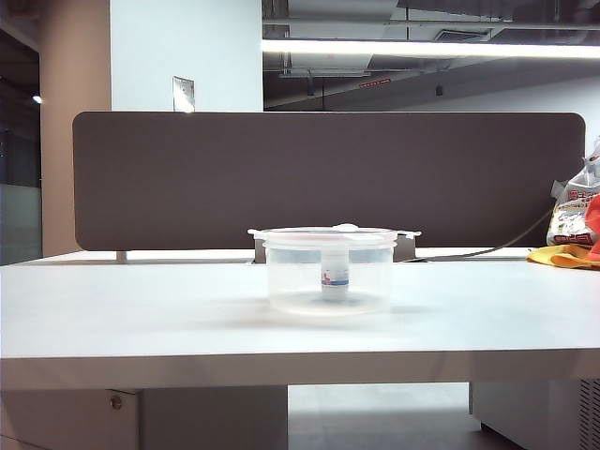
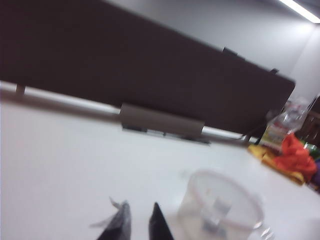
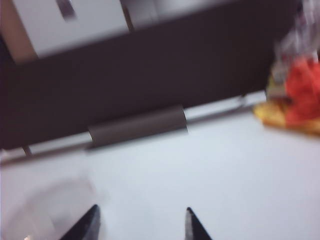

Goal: Remove the lid of the round box, pick up the small white medicine bottle inside, and place it on the table.

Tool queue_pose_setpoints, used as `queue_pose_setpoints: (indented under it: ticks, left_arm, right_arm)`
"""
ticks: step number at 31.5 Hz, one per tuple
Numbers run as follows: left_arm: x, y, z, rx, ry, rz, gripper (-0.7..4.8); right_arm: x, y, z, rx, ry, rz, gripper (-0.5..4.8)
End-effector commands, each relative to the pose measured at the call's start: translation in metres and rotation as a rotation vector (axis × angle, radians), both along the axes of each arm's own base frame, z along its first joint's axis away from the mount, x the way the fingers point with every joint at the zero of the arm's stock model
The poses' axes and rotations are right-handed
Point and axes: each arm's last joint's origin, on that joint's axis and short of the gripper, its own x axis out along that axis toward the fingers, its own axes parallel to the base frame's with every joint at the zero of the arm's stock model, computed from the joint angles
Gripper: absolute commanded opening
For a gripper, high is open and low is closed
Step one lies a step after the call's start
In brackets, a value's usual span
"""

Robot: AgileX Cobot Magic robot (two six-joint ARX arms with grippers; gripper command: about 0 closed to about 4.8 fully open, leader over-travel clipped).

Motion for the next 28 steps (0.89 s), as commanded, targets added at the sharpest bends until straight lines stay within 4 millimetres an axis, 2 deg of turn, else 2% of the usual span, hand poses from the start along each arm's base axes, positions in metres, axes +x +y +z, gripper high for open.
queue_pose_setpoints:
  ticks: [1,5,8,12,15,19,22,26,28]
  left_arm:
    - [0.004,0.000,0.025,-0.001,0.010,-0.011,0.57]
    - [0.024,-0.001,0.053,0.005,0.075,-0.080,0.57]
    - [0.047,-0.001,0.069,0.003,0.139,-0.144,0.57]
    - [0.081,-0.002,0.085,-0.006,0.221,-0.256,0.57]
    - [0.107,-0.002,0.092,-0.014,0.272,-0.305,0.57]
    - [0.139,-0.001,0.095,-0.028,0.343,-0.320,0.57]
    - [0.160,-0.007,0.089,-0.034,0.394,-0.364,0.68]
    - [0.184,-0.022,0.071,-0.039,0.484,-0.431,2.21]
    - [0.192,-0.033,0.060,-0.037,0.532,-0.471,2.51]
  right_arm:
    - [-0.006,0.000,0.034,0.006,-0.075,0.007,2.57]
    - [-0.002,0.001,0.073,0.003,-0.083,0.018,2.67]
    - [0.013,0.002,0.101,-0.005,-0.054,0.055,2.67]
    - [0.047,0.005,0.127,-0.016,0.037,0.135,2.66]
    - [0.082,0.007,0.135,-0.014,0.169,0.193,2.66]
    - [0.132,0.014,0.128,-0.001,0.369,0.273,2.66]
    - [0.174,0.022,0.110,0.014,0.494,0.370,2.70]
    - [0.216,0.031,0.077,0.045,0.637,0.486,2.90]
    - [0.233,0.033,0.056,0.067,0.703,0.530,3.11]
